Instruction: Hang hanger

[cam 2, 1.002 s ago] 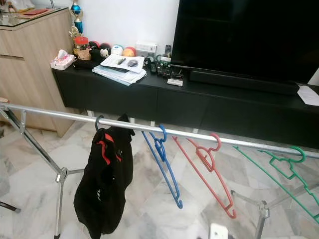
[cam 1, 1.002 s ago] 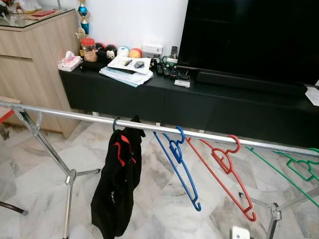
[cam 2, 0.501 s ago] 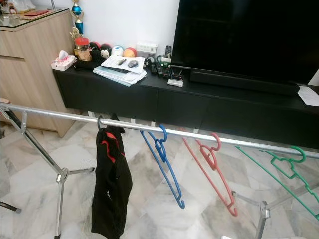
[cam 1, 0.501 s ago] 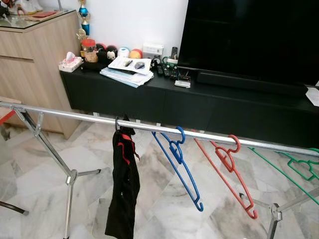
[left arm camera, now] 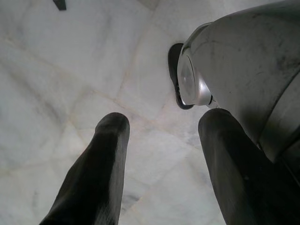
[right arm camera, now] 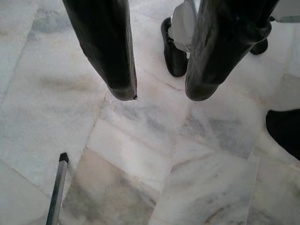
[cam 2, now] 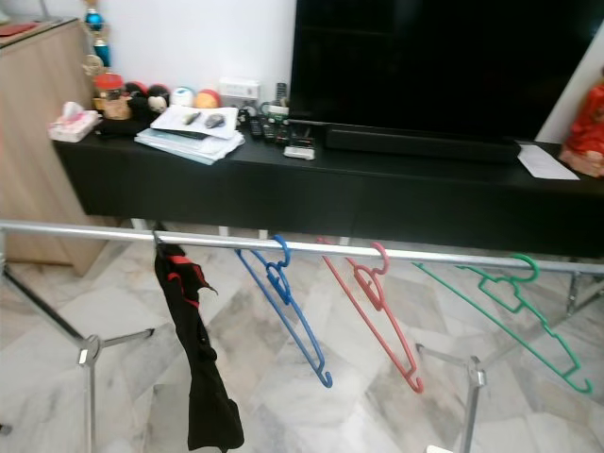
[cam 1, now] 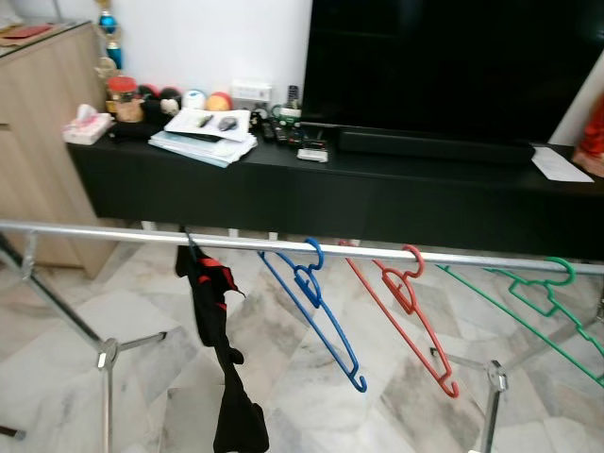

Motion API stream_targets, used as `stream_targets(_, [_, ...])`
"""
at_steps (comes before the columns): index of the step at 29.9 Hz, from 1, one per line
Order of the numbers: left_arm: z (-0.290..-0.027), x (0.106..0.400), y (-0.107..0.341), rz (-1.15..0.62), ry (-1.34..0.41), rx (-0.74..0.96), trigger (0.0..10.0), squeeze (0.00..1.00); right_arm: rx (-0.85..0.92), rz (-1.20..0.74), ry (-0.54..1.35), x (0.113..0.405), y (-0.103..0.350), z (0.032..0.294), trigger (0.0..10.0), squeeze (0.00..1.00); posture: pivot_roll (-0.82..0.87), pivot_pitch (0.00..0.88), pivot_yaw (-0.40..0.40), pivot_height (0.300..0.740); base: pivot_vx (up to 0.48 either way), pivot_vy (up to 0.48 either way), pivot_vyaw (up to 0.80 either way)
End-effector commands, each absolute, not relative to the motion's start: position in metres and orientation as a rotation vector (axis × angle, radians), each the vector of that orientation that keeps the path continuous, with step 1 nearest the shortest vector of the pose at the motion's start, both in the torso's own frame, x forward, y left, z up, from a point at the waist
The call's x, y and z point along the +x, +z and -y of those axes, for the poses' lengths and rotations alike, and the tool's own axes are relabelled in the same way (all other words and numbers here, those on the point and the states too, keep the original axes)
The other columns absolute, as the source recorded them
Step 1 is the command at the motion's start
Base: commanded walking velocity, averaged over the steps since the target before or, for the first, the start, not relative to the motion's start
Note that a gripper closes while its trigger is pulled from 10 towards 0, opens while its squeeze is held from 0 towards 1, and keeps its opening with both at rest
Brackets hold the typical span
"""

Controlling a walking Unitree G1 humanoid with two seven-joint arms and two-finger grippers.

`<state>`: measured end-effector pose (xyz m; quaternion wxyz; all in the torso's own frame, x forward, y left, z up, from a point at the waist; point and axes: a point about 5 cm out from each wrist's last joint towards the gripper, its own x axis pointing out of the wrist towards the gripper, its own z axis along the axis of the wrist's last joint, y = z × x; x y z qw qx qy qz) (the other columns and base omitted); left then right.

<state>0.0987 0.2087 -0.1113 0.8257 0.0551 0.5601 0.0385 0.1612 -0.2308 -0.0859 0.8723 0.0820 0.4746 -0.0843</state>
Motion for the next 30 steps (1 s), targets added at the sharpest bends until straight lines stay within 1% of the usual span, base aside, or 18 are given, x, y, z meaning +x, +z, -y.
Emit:
stream_targets(1, [-0.163,0.107,-0.114,-1.172,-0.06,0.044,10.0,0.0,0.153,-1.001,-0.169,0.159,-0.086,0.235,10.0,0.0,0.01,0.0,-0.117,0.74,0.0,0.0,-0.66])
stream_targets(2, [-0.163,0.107,-0.114,-1.174,-0.069,0.049,10.0,0.0,0.155,-0.997,-0.174,0.158,-0.086,0.236,10.0,0.0,0.0,0.0,-0.105,0.74,0.0,0.0,0.0])
stream_targets(4, [-0.163,0.107,-0.114,-1.176,-0.074,0.054,10.0,0.0,0.157,-0.994,-0.178,0.158,-0.085,0.236,10.0,0.0,0.0,0.0,-0.105,0.74,0.0,0.0,0.0])
stream_targets(6, [-0.163,0.108,-0.114,-1.179,-0.096,0.076,10.0,0.0,0.191,-0.973,-0.221,0.157,-0.085,0.239,10.0,0.0,-0.02,0.0,-0.078,0.74,0.0,0.0,0.0])
stream_targets(10, [-0.168,0.111,-0.113,-1.172,-0.101,0.109,10.0,0.0,0.235,-0.964,-0.254,0.152,-0.088,0.237,10.0,0.0,-0.04,0.0,-0.062,0.74,0.0,0.0,0.0])
stream_targets(13, [-0.173,0.113,-0.112,-1.167,-0.093,0.114,10.0,0.0,0.221,-0.999,-0.244,0.146,-0.091,0.236,10.0,0.0,-0.04,0.0,-0.074,0.74,0.0,0.0,0.0])
stream_targets(16, [-0.177,0.113,-0.112,-1.161,-0.074,0.109,10.0,0.0,0.189,-1.024,-0.24,0.143,-0.091,0.24,10.0,0.0,-0.04,0.0,-0.079,0.74,0.0,0.0,0.0])
stream_targets(18, [-0.179,0.113,-0.111,-1.16,-0.066,0.106,10.0,0.0,0.193,-1.021,-0.256,0.144,-0.09,0.241,10.0,0.0,-0.04,0.0,-0.079,0.74,0.0,0.0,0.0])
stream_targets(21, [-0.185,0.111,-0.111,-1.163,-0.034,0.097,10.0,0.0,0.198,-1.006,-0.235,0.151,-0.089,0.237,10.0,0.0,-0.03,0.0,-0.065,0.74,0.0,0.0,0.0])
stream_targets(23, [-0.188,0.109,-0.111,-1.165,-0.022,0.121,10.0,0.0,0.214,-0.997,-0.231,0.156,-0.088,0.233,10.0,0.0,-0.02,0.0,-0.055,0.74,0.0,0.0,-0.74])
stream_targets(26, [-0.191,0.107,-0.112,-1.166,0.016,0.098,10.0,0.0,0.221,-1.013,-0.239,0.134,-0.094,0.236,10.0,0.0,-0.01,0.0,-0.047,0.74,0.0,0.0,-0.74])
stream_targets(30, [-0.192,0.108,-0.111,-1.169,0.003,0.118,10.0,0.0,0.22,-1.018,-0.233,0.13,-0.095,0.237,10.0,0.0,0.01,0.0,-0.043,0.74,0.0,0.0,-0.73])
